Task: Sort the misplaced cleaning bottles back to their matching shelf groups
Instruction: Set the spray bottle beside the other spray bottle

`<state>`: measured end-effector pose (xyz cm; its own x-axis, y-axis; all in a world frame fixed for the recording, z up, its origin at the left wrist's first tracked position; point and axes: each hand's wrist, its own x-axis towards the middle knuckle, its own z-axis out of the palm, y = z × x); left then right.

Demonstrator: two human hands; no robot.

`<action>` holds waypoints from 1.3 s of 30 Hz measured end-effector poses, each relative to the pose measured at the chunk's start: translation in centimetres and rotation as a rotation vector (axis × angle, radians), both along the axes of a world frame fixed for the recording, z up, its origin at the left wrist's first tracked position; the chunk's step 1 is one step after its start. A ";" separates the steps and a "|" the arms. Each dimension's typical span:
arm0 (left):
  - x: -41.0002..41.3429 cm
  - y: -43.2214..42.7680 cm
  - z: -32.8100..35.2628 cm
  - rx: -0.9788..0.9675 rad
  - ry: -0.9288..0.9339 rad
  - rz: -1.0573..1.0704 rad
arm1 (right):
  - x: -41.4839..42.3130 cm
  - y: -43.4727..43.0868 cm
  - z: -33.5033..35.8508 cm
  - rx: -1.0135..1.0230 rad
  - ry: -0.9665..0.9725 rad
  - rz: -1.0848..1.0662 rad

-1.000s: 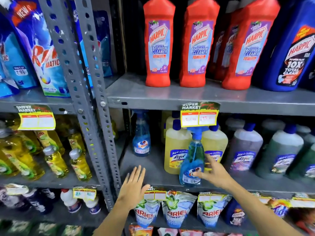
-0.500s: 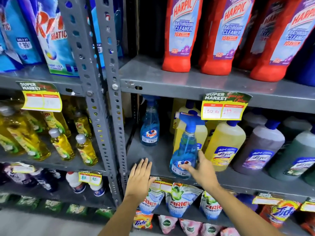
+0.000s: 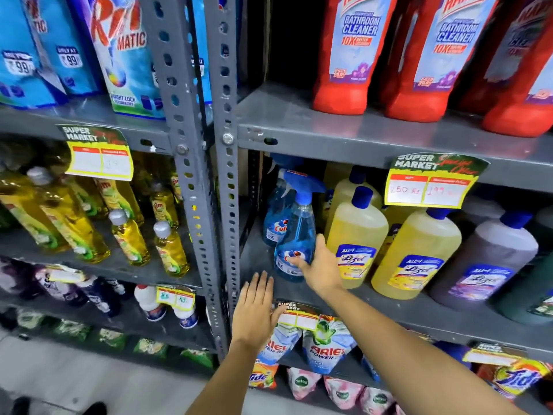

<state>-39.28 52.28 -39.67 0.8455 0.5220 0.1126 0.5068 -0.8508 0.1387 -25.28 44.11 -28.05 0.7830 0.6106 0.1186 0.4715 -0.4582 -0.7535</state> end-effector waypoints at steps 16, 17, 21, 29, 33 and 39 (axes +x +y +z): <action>-0.6 0.0 0.7 -0.036 -0.077 -0.016 | 1.1 1.2 1.4 -0.024 0.229 0.108; -0.6 0.0 0.7 -0.045 -0.081 -0.014 | 0.9 1.2 1.4 -0.030 0.224 0.112; -0.4 0.0 0.6 -0.066 -0.096 -0.006 | 0.4 1.5 1.2 -0.034 0.203 0.108; -0.4 0.1 0.7 -0.093 -0.096 0.000 | 0.5 1.7 1.0 -0.034 0.192 0.113; -0.4 0.2 0.7 -0.093 -0.096 -0.001 | 0.6 1.7 1.0 -0.036 0.187 0.130; -0.4 0.2 0.4 -0.089 -0.099 -0.011 | 0.9 1.8 0.7 -0.053 0.175 0.136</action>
